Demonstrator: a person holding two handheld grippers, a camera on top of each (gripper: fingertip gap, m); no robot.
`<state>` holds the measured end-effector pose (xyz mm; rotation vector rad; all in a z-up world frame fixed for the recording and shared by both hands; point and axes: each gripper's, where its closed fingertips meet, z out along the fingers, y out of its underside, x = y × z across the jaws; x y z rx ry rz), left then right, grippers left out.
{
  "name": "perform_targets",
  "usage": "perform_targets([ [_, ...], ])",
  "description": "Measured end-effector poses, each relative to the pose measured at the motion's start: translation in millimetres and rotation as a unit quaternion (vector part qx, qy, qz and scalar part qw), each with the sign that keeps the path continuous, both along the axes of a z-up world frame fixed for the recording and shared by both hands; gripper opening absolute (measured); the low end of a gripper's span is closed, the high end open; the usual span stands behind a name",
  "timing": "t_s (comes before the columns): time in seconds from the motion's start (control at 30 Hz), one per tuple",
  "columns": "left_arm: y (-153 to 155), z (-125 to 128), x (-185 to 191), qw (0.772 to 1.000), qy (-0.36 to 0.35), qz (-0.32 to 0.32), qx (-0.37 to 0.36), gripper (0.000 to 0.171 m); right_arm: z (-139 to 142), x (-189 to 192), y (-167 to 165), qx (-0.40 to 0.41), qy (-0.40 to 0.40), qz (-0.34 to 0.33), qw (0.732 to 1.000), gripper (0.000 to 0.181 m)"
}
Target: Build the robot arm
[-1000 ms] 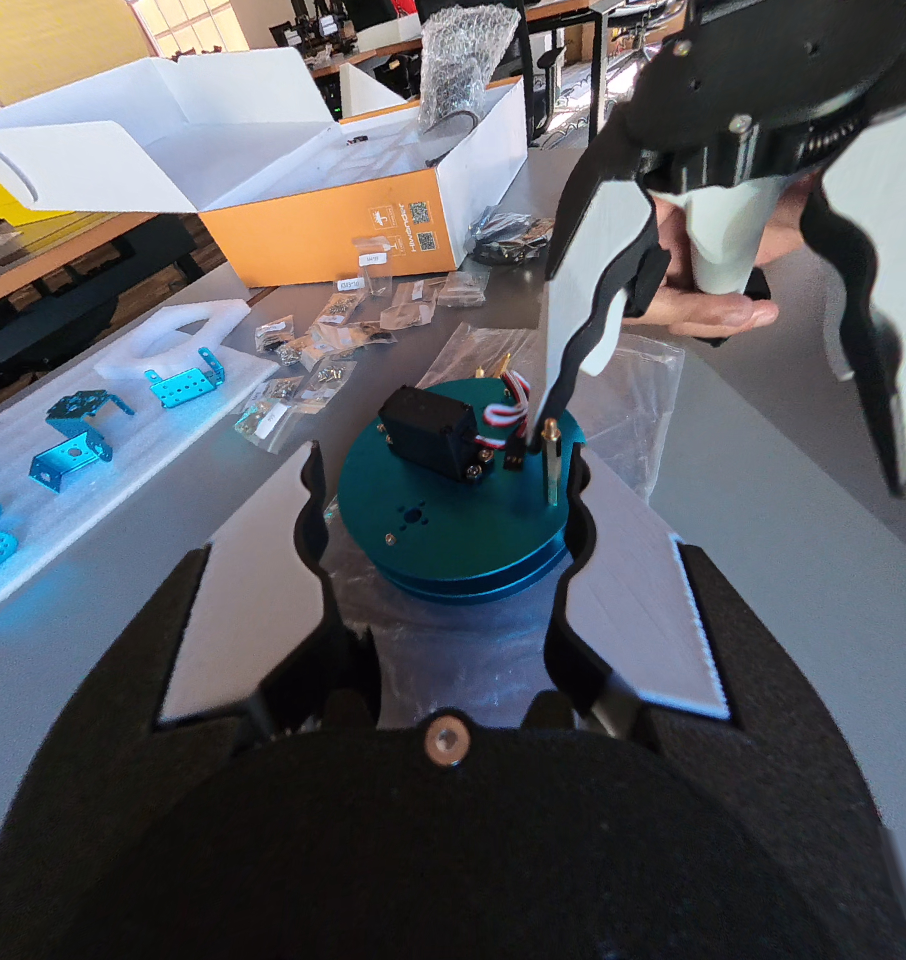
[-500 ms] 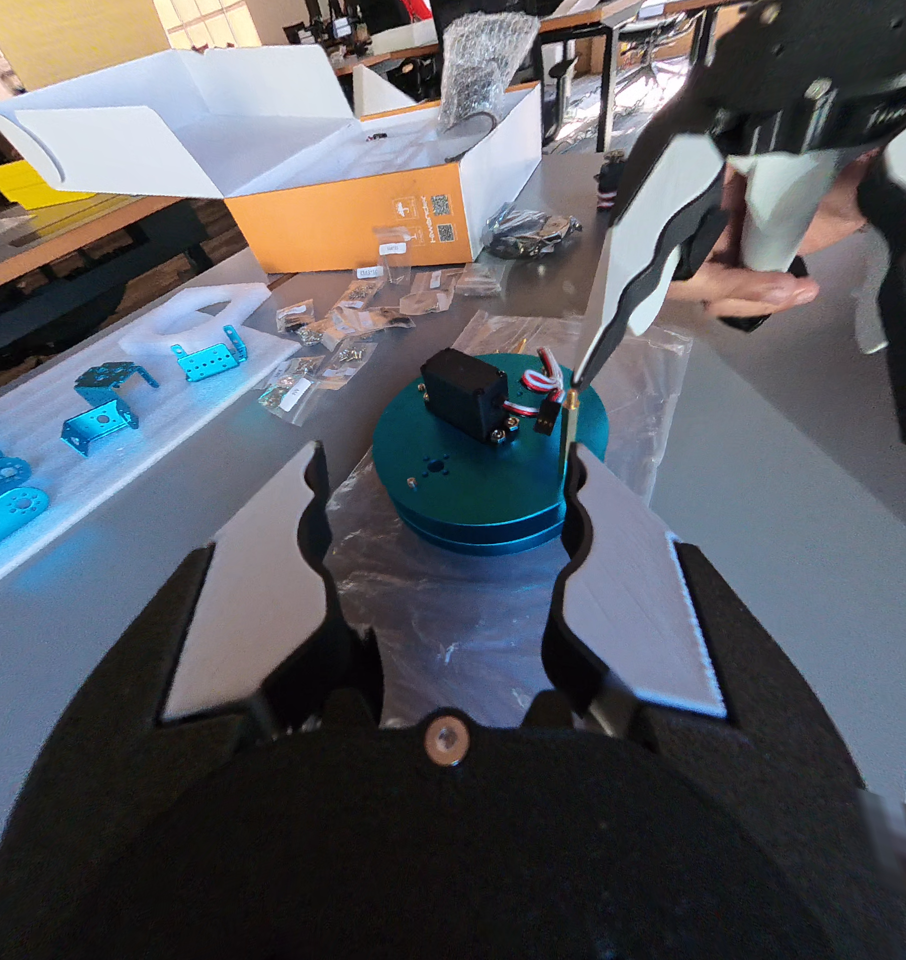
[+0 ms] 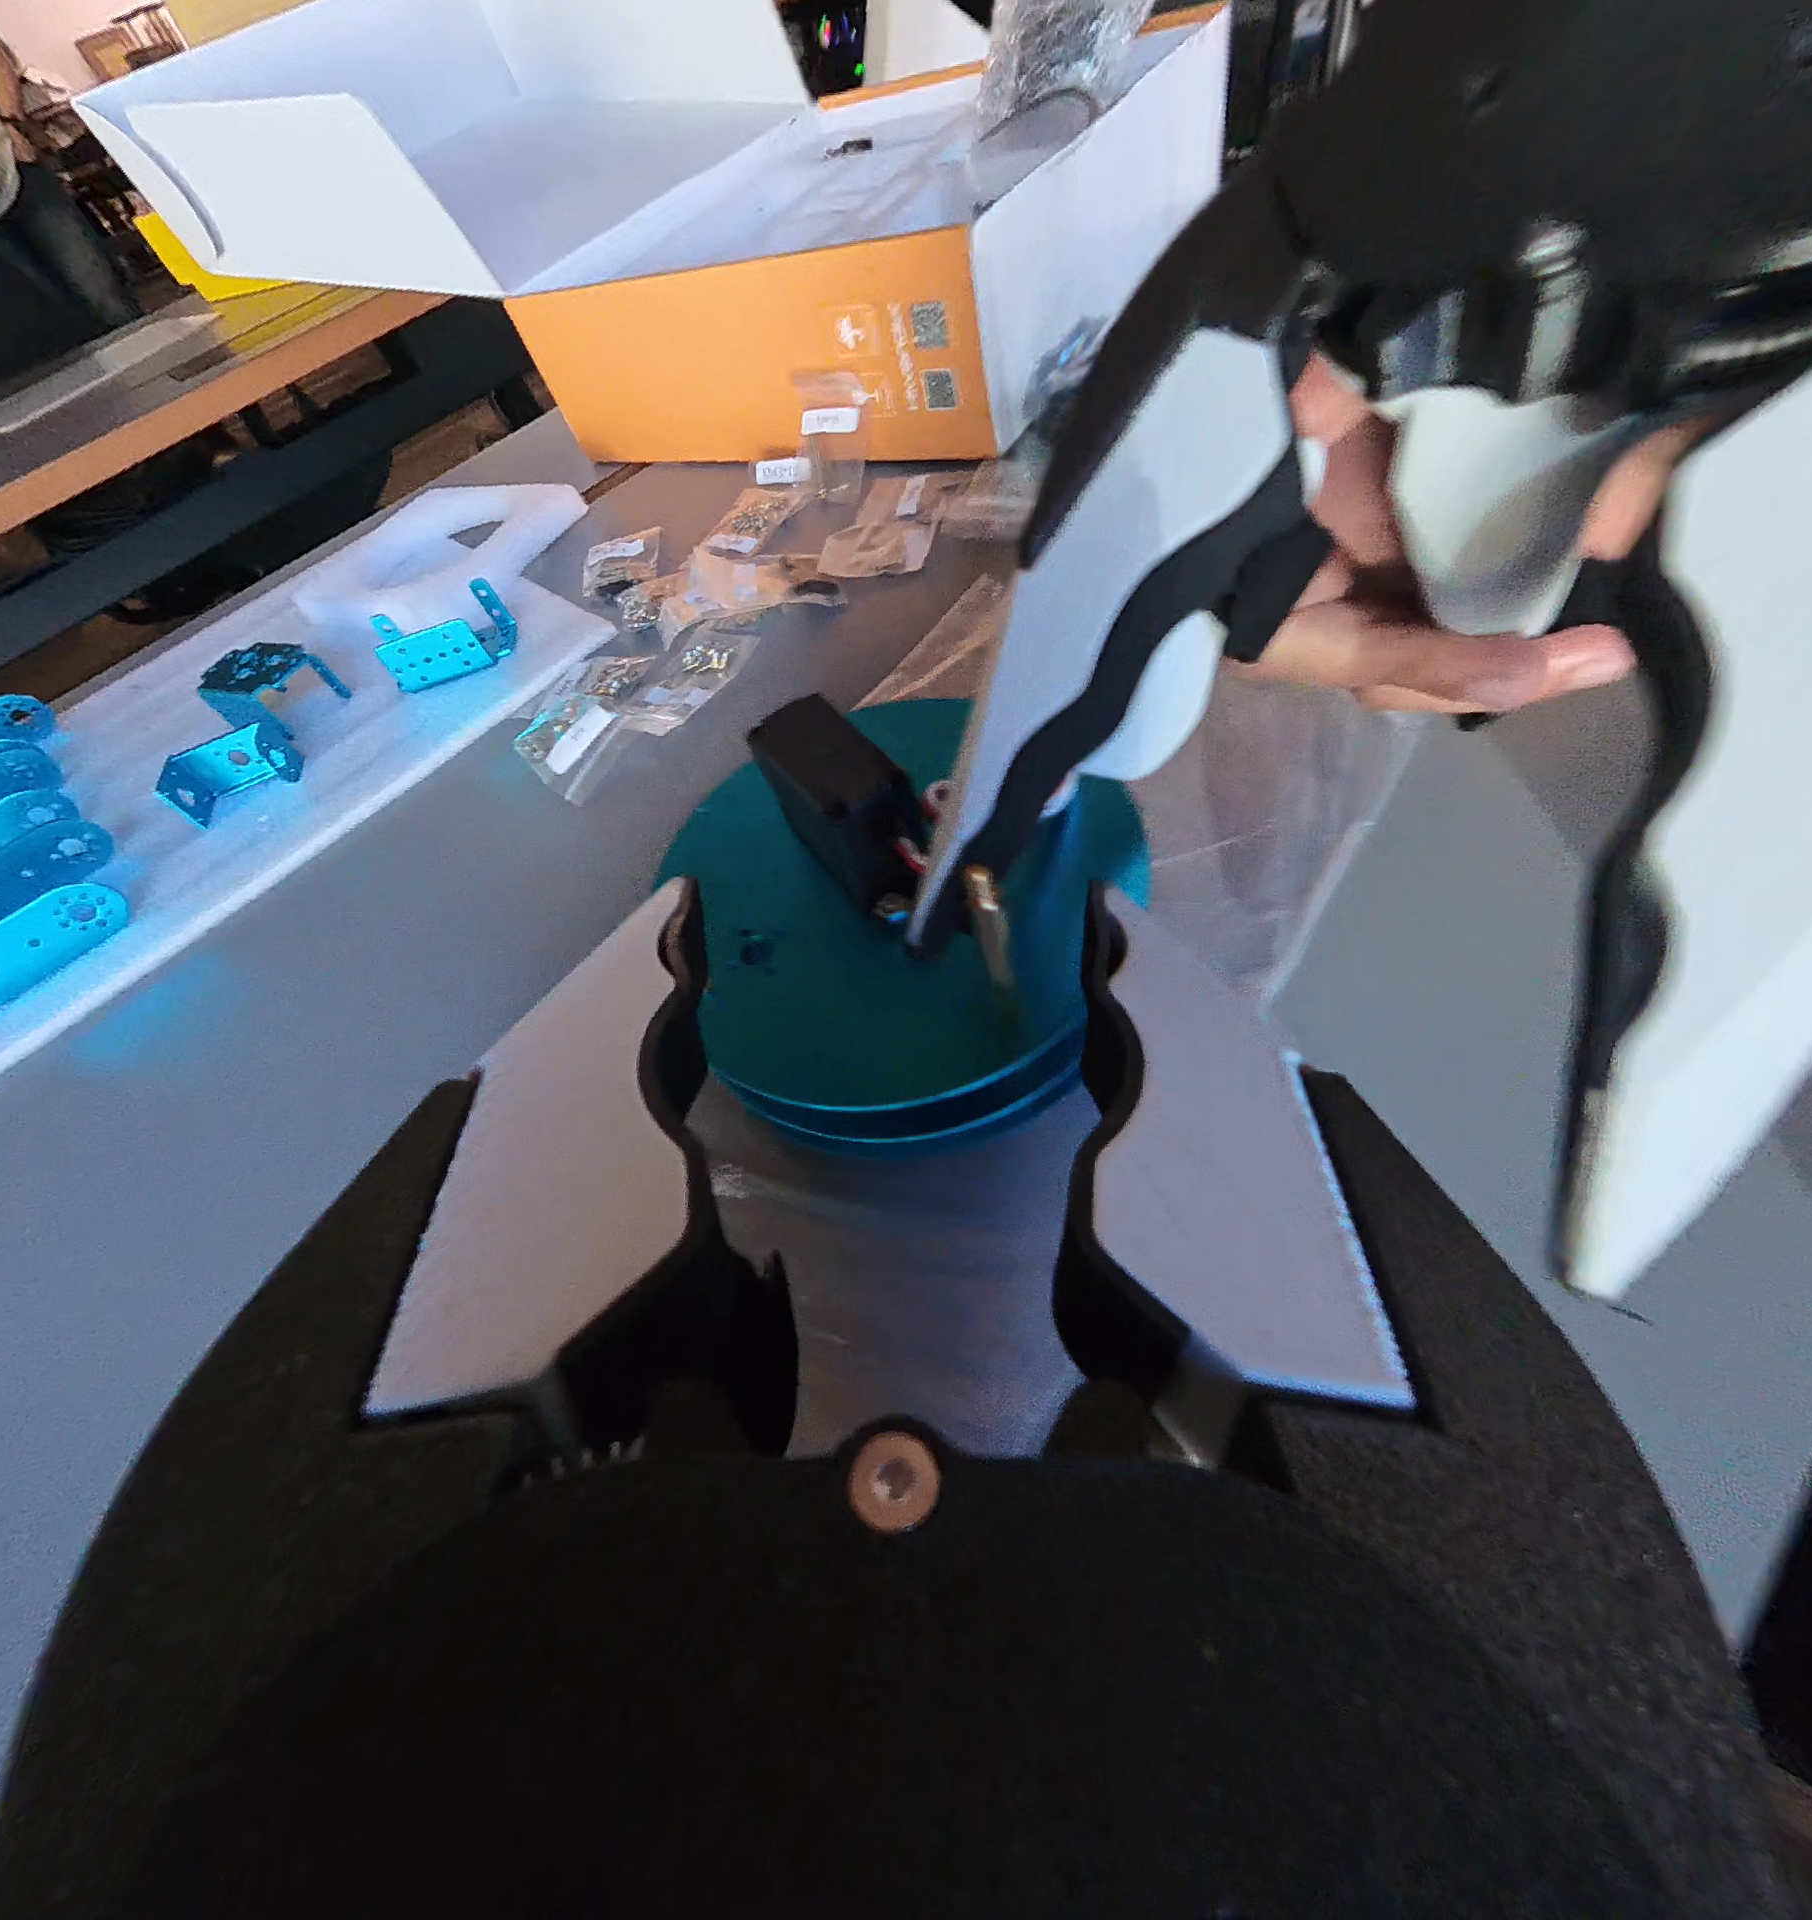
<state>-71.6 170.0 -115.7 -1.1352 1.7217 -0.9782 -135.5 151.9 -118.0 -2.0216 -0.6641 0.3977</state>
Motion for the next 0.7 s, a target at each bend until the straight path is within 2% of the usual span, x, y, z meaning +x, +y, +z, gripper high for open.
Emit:
perform_targets([
  [0.03,6.1,-1.6,4.3,1.000,0.005,0.006,0.005,0.072,0.3,-0.7,-0.9,-0.005,0.005,0.002,1.000,0.089],
  [0.1,15.6,-5.3,5.9,1.000,0.019,0.002,0.003,0.089,2.1,-0.2,-7.6,-0.022,0.016,0.006,1.000,0.089],
  [0.13,18.0,-5.7,3.0,1.000,0.023,-0.007,-0.006,0.092,3.0,1.0,-11.8,-0.024,0.019,0.007,1.000,0.087],
  [0.2,22.0,-5.2,-5.7,0.999,0.023,-0.022,-0.012,0.089,4.0,4.3,-18.9,-0.018,0.016,0.009,1.000,0.079],
  [0.3,24.6,-2.2,-14.5,0.999,0.017,-0.031,-0.021,0.084,8.4,11.1,-16.6,-0.001,0.000,-0.003,1.000,0.079],
  [0.47,8.7,-0.9,-3.4,0.998,0.015,-0.053,-0.014,0.085,4.9,4.1,-1.4,-0.031,-0.031,0.012,0.999,0.081],
  [0.5,10.7,-1.1,0.1,0.999,0.015,-0.048,-0.009,0.084,3.3,2.4,-2.2,-0.040,-0.031,0.016,0.999,0.079],
  [0.6,25.8,-6.0,2.4,0.998,0.027,-0.043,-0.024,0.102,5.6,-0.3,-10.3,-0.055,-0.005,0.020,0.998,0.086],
  [0.67,35.8,-6.7,-3.0,0.998,0.030,-0.037,-0.032,0.097,10.3,0.0,-20.4,-0.050,0.010,0.031,0.998,0.066],
  [0.7,39.6,-5.2,-7.1,0.999,0.025,-0.034,-0.028,0.090,13.2,3.0,-22.1,-0.042,0.011,0.026,0.999,0.071],
])
